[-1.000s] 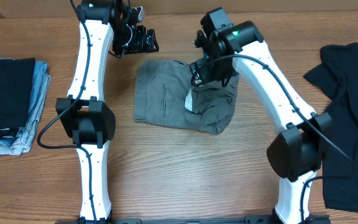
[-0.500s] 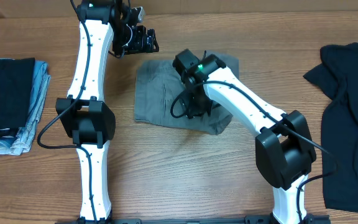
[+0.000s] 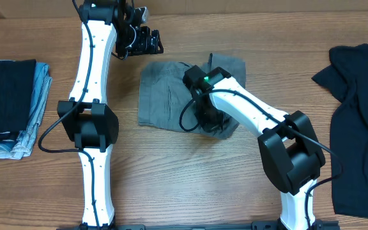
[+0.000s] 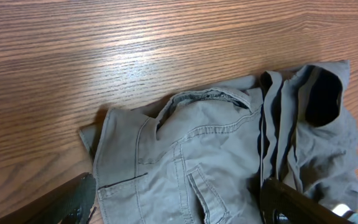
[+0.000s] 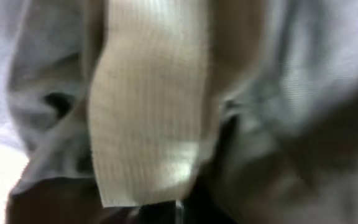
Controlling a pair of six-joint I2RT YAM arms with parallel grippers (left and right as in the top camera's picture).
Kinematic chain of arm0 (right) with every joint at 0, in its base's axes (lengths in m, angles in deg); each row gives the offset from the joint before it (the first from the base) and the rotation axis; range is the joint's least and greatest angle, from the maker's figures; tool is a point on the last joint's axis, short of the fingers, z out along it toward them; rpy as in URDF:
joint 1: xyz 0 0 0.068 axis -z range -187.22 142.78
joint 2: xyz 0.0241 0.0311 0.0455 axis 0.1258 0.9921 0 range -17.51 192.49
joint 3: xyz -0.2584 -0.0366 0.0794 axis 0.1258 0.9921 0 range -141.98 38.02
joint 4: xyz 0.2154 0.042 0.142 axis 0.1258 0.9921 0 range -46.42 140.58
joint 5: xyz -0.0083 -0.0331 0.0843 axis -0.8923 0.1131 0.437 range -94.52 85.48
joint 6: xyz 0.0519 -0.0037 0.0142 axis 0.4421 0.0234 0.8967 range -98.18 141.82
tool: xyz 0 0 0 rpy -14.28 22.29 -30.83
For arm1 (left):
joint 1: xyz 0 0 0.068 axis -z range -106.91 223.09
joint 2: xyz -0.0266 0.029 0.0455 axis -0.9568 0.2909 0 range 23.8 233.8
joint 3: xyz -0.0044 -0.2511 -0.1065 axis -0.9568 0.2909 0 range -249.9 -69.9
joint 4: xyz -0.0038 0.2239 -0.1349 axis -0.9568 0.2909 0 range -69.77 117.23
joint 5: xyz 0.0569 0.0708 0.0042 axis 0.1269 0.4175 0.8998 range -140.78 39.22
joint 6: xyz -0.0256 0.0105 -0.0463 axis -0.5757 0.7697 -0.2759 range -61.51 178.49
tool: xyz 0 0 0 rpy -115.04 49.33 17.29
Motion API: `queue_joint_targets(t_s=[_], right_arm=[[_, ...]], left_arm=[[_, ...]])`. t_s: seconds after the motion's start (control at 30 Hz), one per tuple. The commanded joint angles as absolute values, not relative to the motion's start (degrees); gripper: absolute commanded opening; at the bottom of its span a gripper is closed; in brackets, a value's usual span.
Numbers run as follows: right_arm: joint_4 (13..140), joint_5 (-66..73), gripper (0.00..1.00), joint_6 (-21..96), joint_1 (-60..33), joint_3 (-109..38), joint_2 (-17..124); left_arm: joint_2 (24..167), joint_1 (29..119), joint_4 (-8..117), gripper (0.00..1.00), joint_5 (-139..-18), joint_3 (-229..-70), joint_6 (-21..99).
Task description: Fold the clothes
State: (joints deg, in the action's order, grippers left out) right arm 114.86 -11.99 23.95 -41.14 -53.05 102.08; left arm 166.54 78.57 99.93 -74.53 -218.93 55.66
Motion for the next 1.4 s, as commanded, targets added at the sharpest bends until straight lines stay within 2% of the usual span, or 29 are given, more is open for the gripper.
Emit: queue_joint_targets(t_s=[0.0,0.07,0.23,0.27,0.3,0.33,0.37,0.4,0.43,0.47,0.6,0.83,0.97,1.03,1.13,1.17,1.2,1.37], right_arm=[[116.3,-9.8,0.19,22.8,-41.7,-54.3,101.6],[120.1,-11.1,0.29,22.8,-41.7,-59.8,100.8],[125.7,-10.9,0.36,26.3,-41.1,-75.7,97.1],[126.4,-10.9,0.49,28.2,-40.3,-77.5,96.2],[126.8,-10.9,0.57,29.9,-39.3,-78.1,95.4],[127.1,-10.9,0.56,31.2,-37.9,-78.1,94.8],[127.7,-10.9,0.49,32.5,-36.1,-78.1,94.7],[128.0,-10.8,0.35,34.0,-33.7,-77.5,94.7],[127.7,-8.4,0.13,34.1,-30.9,-76.5,94.7],[127.4,-6.6,0.04,34.1,-29.4,-75.9,94.8],[123.2,-4.9,0.04,34.0,-25.7,-70.1,94.8],[103.6,4.7,0.04,33.2,-25.6,-47.0,94.8],[96.0,20.6,0.04,22.4,-25.6,-39.0,94.8],[95.6,22.1,0.04,20.9,-25.6,-38.4,95.0],[95.2,20.8,0.11,18.5,-25.6,-38.4,95.1],[95.0,20.6,0.11,18.5,-25.6,-38.4,95.1],[94.7,20.6,0.04,18.5,-25.6,-38.4,95.1],[99.9,31.2,0.04,15.8,-21.2,-46.3,90.5]], left_arm=[[166.4,78.3,99.6,0.88,-74.2,-220.5,56.8],[166.4,78.3,99.4,0.88,-74.2,-220.5,56.8],[166.4,78.3,99.5,0.87,-74.2,-220.5,56.8],[166.4,78.3,99.5,0.87,-74.2,-220.5,56.8],[166.4,78.3,99.5,0.86,-74.2,-220.5,56.8],[166.4,78.3,99.5,0.83,-74.2,-220.5,56.8],[166.4,78.3,99.5,0.77,-74.2,-220.5,56.8],[166.4,78.3,99.5,0.63,-74.2,-220.5,56.8],[166.4,78.3,99.5,0.39,-74.2,-220.5,56.8],[166.4,78.3,99.5,0.25,-74.2,-220.5,56.8],[166.5,78.4,99.7,0.05,-74.2,-220.4,56.8],[166.6,79.8,100.8,0.04,-74.2,-220.4,56.8],[166.6,82.5,100.4,0.04,-74.2,-220.4,56.8],[166.6,84.2,99.7,0.04,-74.2,-220.4,56.8],[166.8,86.4,99.0,0.04,-74.4,-220.4,54.8],[167.0,87.3,99.1,0.04,-75.0,-220.4,54.6],[167.0,88.3,99.1,0.04,-76.0,-220.4,54.6],[167.0,92.8,97.5,0.04,-76.2,-220.4,53.1]])
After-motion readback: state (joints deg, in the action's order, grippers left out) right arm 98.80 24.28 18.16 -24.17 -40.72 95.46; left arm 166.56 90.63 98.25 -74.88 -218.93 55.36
